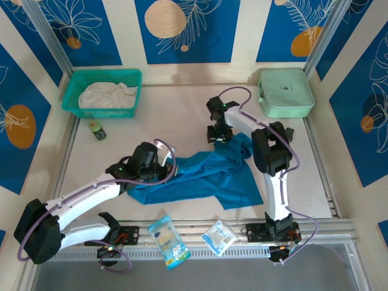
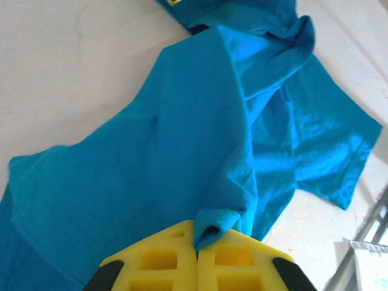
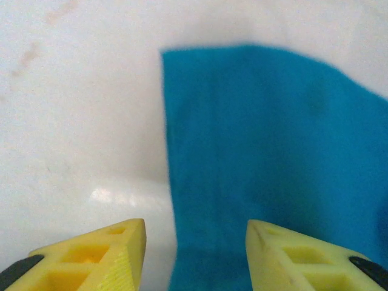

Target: Fold and stack the t-shirts

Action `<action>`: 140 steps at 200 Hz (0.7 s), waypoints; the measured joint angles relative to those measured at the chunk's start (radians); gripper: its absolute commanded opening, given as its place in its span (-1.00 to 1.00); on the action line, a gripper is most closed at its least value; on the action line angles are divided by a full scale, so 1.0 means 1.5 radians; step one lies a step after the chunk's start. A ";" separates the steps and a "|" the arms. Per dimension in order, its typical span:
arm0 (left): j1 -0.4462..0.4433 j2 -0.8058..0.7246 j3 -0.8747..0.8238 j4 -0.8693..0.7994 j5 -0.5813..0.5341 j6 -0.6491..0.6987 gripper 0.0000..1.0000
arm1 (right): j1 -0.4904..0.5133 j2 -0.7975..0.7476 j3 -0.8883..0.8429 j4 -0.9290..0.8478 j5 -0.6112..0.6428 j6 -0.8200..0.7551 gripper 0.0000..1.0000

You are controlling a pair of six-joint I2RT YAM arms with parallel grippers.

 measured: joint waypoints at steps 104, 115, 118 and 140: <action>0.000 0.048 0.034 -0.038 -0.047 -0.004 -1.00 | 0.010 0.092 0.101 -0.023 0.069 0.009 -1.00; 0.000 0.054 0.060 -0.058 -0.066 -0.003 -1.00 | 0.005 0.089 0.098 -0.021 0.076 0.011 -1.00; 0.000 0.055 0.067 -0.063 -0.071 -0.003 -1.00 | 0.003 0.086 0.096 -0.020 0.078 0.011 -1.00; 0.001 0.064 0.138 -0.097 -0.119 0.002 -1.00 | -0.019 0.054 0.067 -0.016 0.082 0.022 -1.00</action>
